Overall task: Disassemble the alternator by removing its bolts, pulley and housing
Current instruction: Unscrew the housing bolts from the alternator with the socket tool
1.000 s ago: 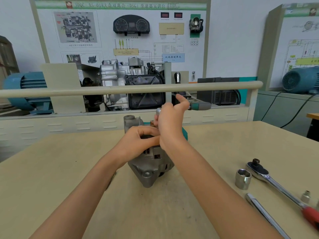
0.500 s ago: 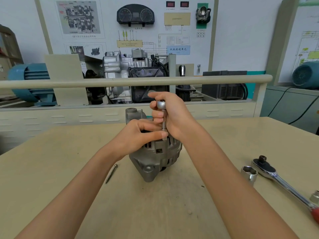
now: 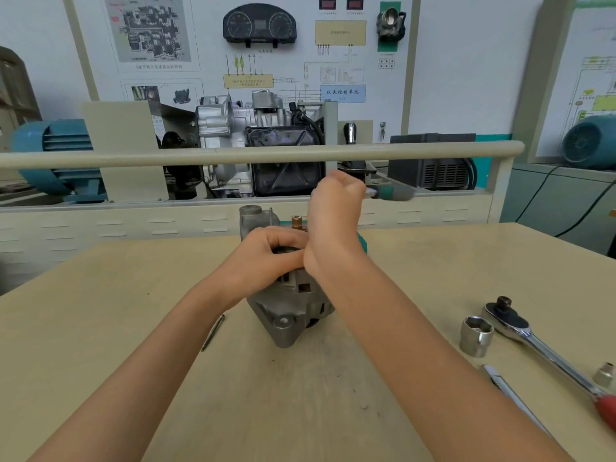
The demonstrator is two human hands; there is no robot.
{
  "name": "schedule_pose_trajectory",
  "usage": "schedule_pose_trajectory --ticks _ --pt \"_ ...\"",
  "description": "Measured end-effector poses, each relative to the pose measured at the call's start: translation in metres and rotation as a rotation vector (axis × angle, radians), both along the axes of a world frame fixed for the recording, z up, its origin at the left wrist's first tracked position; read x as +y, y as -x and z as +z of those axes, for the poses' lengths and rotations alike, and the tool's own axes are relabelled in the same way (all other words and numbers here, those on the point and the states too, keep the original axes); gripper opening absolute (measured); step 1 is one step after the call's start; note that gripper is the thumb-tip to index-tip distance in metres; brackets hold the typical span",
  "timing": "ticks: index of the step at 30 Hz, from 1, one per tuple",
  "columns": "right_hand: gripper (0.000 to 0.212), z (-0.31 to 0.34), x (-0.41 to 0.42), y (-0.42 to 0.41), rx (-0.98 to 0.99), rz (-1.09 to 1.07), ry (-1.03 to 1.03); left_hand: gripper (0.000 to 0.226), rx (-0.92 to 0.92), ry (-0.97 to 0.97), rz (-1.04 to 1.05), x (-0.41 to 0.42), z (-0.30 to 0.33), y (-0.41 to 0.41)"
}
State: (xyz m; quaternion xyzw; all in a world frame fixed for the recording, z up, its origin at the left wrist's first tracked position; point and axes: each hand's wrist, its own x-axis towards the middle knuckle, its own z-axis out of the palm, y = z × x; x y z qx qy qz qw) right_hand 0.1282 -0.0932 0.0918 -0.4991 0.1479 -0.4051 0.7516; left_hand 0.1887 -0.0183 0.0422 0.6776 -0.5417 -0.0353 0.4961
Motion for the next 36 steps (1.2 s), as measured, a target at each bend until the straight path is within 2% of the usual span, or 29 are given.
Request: schedule_pose_trajectory --ticks 5,8,10,14,16,20,22,25,28,31,36 --pt "0.022 0.006 -0.013 0.006 0.126 0.333 0.073 0.016 0.049 -0.034 0.002 0.001 0.000 -0.007" --pt "0.022 0.003 -0.018 0.008 0.109 0.487 0.118 0.012 0.089 -0.043 -0.010 0.002 0.000 -0.010" --pt "0.021 0.002 -0.019 0.007 0.099 0.514 0.114 0.016 0.111 -0.036 -0.025 0.002 0.000 -0.009" --pt "0.027 0.001 -0.012 0.002 0.105 0.304 0.093 0.015 0.102 0.023 -0.035 0.001 0.000 -0.004" --pt "0.027 -0.001 -0.005 0.001 0.112 0.148 0.153 0.032 0.075 0.033 -0.040 0.002 0.000 -0.002" --pt "0.010 -0.007 0.008 0.000 0.046 -0.107 0.205 0.070 0.006 0.007 0.000 0.002 0.001 0.002" --pt "0.008 -0.008 0.013 0.000 0.055 -0.187 0.204 0.075 0.010 -0.006 0.022 0.002 0.001 0.005" --pt "0.021 -0.008 0.012 -0.002 0.108 -0.210 0.190 0.073 0.021 -0.020 0.029 0.001 0.000 0.005" --pt "0.007 -0.006 0.007 0.001 0.073 -0.092 0.164 0.066 0.037 -0.002 0.011 0.000 0.000 0.002" --pt "0.018 -0.004 -0.001 0.004 0.115 0.075 0.220 0.046 0.045 0.007 -0.015 0.001 0.001 0.000" --pt "0.018 0.004 -0.012 0.008 0.151 0.420 0.221 0.015 0.080 -0.018 -0.025 0.002 0.001 -0.005"
